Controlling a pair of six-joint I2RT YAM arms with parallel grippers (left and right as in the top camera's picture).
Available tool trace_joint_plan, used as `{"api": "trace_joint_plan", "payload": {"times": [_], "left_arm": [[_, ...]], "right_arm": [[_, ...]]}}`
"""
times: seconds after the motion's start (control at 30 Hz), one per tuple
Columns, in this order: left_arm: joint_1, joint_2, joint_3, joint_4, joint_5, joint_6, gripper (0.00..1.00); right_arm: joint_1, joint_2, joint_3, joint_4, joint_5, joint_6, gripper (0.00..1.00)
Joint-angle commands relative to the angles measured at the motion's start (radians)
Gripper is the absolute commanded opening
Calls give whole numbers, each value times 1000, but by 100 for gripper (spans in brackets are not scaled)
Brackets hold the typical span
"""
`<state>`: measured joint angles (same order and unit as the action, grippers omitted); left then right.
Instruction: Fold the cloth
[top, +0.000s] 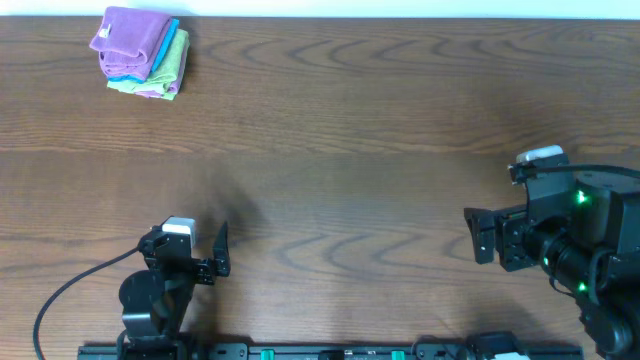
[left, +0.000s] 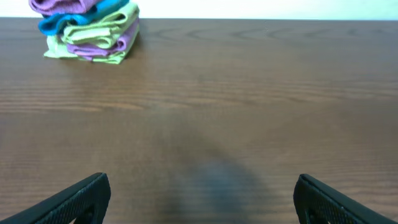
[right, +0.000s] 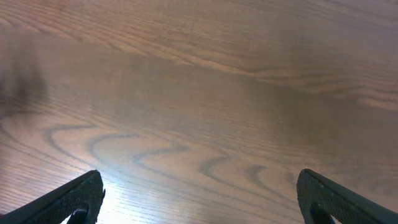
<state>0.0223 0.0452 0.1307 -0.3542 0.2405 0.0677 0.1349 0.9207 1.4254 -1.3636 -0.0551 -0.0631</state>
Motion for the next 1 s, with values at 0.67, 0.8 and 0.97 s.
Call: {"api": "trace_joint_plan", "payload": {"times": [0.67, 0.8, 0.97], "left_arm": [[-3, -41, -29, 20, 12, 4, 95], [-3, -41, -29, 20, 12, 4, 95], [-3, -41, -29, 20, 12, 3, 95]], "right_arm": [[-7, -2, 4, 2, 2, -13, 99], [-7, -2, 4, 2, 2, -13, 99], [-7, -2, 4, 2, 2, -13, 99]]}}
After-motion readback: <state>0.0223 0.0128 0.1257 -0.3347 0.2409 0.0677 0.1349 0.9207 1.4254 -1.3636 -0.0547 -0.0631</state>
